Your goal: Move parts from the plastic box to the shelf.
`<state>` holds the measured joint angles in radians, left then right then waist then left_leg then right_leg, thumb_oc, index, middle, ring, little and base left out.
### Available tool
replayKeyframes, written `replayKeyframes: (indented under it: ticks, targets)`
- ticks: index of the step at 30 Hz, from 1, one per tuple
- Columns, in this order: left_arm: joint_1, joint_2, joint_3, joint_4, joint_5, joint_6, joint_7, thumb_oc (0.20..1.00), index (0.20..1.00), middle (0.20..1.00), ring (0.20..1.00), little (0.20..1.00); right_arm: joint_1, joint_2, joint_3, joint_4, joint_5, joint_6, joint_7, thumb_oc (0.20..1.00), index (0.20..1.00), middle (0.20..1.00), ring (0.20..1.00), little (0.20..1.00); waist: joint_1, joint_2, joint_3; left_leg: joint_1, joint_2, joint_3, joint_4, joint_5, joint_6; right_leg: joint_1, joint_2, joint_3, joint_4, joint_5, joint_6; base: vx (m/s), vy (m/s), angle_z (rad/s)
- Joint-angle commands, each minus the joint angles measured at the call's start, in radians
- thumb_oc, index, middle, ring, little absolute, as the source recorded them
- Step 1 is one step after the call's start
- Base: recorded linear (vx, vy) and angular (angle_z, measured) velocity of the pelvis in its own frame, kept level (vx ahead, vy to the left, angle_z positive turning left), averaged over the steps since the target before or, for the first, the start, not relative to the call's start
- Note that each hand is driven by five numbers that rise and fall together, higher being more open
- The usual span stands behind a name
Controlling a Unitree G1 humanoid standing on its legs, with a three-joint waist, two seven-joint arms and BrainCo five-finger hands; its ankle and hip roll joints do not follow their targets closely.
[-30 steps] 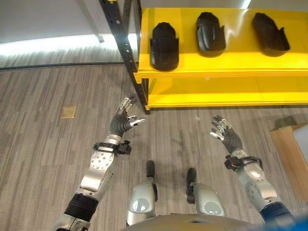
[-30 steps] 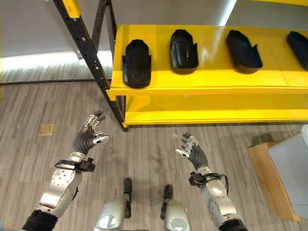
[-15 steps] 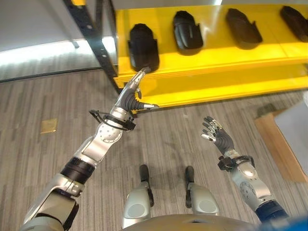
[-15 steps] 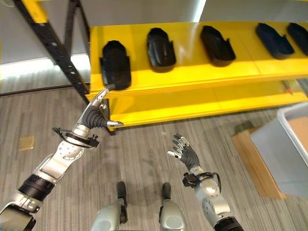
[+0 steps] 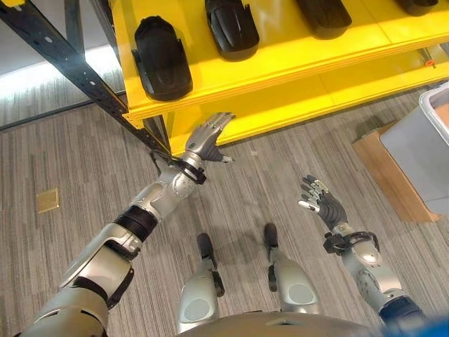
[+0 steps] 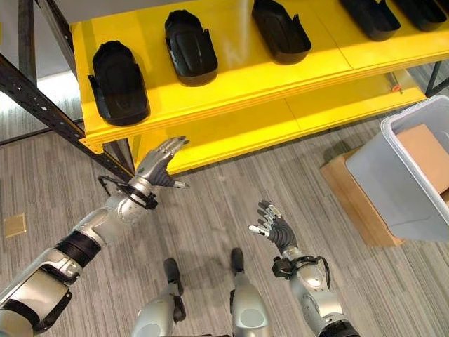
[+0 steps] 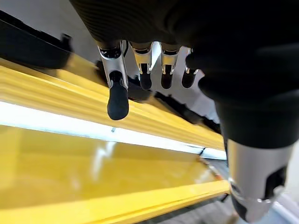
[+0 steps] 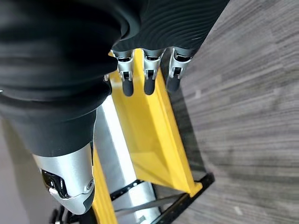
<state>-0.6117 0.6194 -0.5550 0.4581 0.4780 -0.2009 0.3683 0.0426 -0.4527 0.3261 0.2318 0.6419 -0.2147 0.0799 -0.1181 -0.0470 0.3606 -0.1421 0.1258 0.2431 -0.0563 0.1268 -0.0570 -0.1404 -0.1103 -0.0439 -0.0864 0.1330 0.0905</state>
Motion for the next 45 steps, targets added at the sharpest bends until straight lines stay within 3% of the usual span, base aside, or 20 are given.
replayKeyframes:
  ticks: [1, 15, 30, 35, 40, 45]
  targets:
    - [-0.069, 0.034, 0.045, 0.015, 0.036, 0.0, 0.052, 1.0, 1.0, 1.0, 1.0, 1.0, -0.012, -0.028, -0.01, -0.072, -0.028, -0.053, 0.022, 1.0, 1.0, 1.0, 1.0, 1.0, 0.021, -0.02, -0.023, -0.075, 0.068, -0.086, 0.148, -0.051, -0.04, -0.031, -0.124, -0.003, 0.175, -0.083, 0.091, 0.0, 0.0, 0.0]
    - [-0.31, 0.167, -0.017, 0.244, 0.059, 0.066, 0.067, 1.0, 1.0, 1.0, 1.0, 1.0, 0.027, -0.07, -0.012, -0.082, -0.024, -0.036, 0.068, 1.0, 1.0, 1.0, 1.0, 1.0, -0.001, -0.019, -0.023, -0.111, 0.075, -0.092, 0.181, -0.057, -0.046, -0.07, -0.119, 0.004, 0.202, -0.092, 0.092, 0.0, 0.0, 0.0]
    - [-0.492, 0.137, -0.149, 0.491, 0.003, 0.075, 0.006, 1.0, 1.0, 1.0, 1.0, 1.0, 0.025, -0.087, 0.013, -0.09, -0.009, -0.026, 0.096, 1.0, 1.0, 1.0, 1.0, 1.0, -0.032, -0.028, -0.009, -0.139, 0.081, -0.088, 0.21, -0.061, -0.049, -0.114, -0.113, 0.024, 0.23, -0.093, 0.095, -0.01, 0.002, -0.02]
    - [-0.466, 0.155, -0.121, 0.415, -0.016, 0.059, 0.028, 1.0, 1.0, 1.0, 1.0, 1.0, 0.032, -0.089, 0.006, -0.101, -0.002, -0.034, 0.093, 1.0, 1.0, 1.0, 1.0, 1.0, -0.03, -0.028, -0.002, -0.147, 0.081, -0.09, 0.219, -0.066, -0.048, -0.121, -0.111, 0.028, 0.236, -0.096, 0.094, 0.0, 0.001, -0.03]
    - [-0.379, 0.176, -0.066, 0.215, 0.06, 0.045, 0.059, 1.0, 1.0, 1.0, 1.0, 1.0, 0.029, -0.082, -0.014, -0.096, -0.002, -0.044, 0.082, 1.0, 1.0, 1.0, 1.0, 1.0, -0.013, -0.023, 0.007, -0.154, 0.076, -0.101, 0.216, -0.065, -0.05, -0.118, -0.115, 0.014, 0.239, -0.103, 0.091, 0.0, 0.001, 0.03]
    - [-0.325, 0.18, -0.04, 0.164, 0.078, 0.038, 0.049, 1.0, 1.0, 1.0, 1.0, 1.0, 0.034, -0.084, -0.023, -0.096, -0.008, -0.044, 0.078, 1.0, 1.0, 1.0, 1.0, 1.0, -0.008, -0.021, 0.009, -0.151, 0.076, -0.104, 0.215, -0.067, -0.049, -0.115, -0.116, 0.01, 0.24, -0.106, 0.089, 0.0, 0.001, 0.01]
